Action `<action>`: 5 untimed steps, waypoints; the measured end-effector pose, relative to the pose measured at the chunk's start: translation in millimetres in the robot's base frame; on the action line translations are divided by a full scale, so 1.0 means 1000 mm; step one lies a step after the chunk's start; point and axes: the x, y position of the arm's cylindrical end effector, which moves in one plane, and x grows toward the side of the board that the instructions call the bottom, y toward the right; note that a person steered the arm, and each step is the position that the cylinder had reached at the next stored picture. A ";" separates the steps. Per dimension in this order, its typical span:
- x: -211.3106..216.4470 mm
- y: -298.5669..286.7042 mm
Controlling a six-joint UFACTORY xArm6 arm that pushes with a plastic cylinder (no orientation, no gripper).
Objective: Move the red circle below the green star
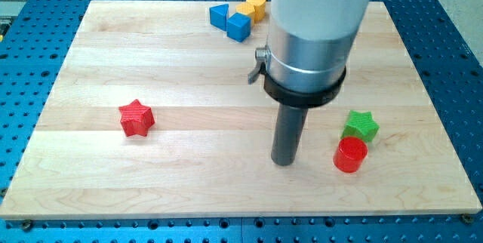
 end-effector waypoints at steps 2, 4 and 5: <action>0.005 0.104; -0.022 0.042; -0.057 0.069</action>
